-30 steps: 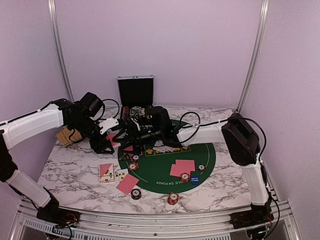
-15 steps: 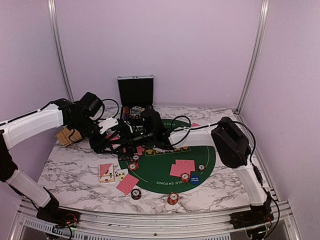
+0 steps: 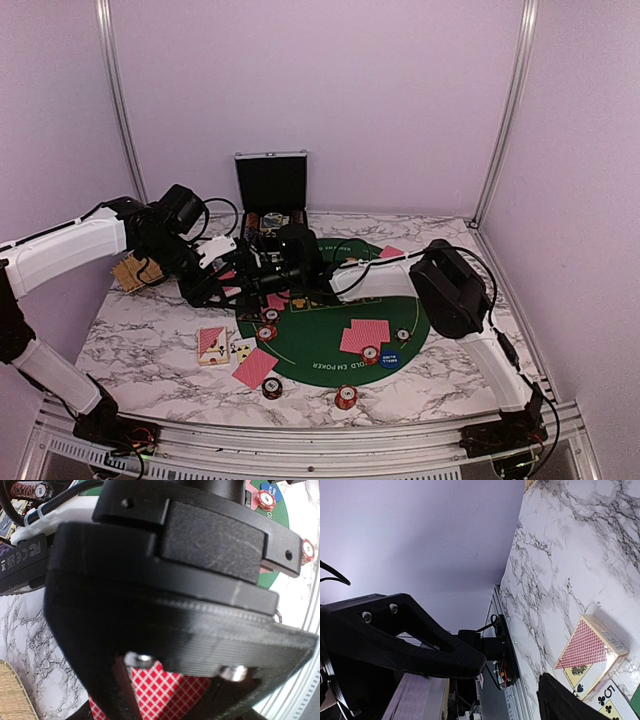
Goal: Distribute texas hold em gaming equipment
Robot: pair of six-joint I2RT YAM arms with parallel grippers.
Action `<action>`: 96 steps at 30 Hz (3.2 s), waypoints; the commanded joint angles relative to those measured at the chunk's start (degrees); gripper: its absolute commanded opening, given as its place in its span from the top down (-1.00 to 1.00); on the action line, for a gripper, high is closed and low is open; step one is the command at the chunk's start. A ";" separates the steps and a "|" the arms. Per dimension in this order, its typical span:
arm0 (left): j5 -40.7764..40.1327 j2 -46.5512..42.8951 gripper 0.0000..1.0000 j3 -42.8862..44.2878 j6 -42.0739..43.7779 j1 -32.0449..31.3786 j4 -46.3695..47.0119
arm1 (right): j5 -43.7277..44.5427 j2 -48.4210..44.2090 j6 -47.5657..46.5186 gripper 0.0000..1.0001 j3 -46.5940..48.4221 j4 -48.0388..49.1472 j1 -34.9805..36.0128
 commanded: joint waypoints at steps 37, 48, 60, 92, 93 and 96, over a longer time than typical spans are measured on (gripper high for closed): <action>-0.75 -1.05 1.00 -0.69 0.93 -0.05 -0.49 | 0.92 -15.67 -2.62 0.49 -15.88 2.13 -5.42; -0.89 -0.81 1.00 -0.70 0.85 -0.05 -0.50 | -0.10 -15.80 1.71 0.54 -17.42 8.19 -5.15; -0.87 -0.83 1.00 -0.83 0.84 -0.05 -0.50 | -0.95 -13.47 1.50 0.60 -14.20 6.48 -3.66; -0.84 -0.93 1.00 -0.78 0.58 -0.05 -0.49 | -1.51 -32.23 -11.76 1.00 -40.49 -3.88 -21.81; -0.77 -0.93 1.00 -0.72 0.58 -0.05 -0.45 | -0.87 -32.42 -14.62 1.00 -40.63 -7.37 -22.76; -0.67 -0.94 1.00 -0.63 0.54 -0.05 -0.50 | -0.01 -31.93 -18.79 1.00 -42.92 -10.63 -25.22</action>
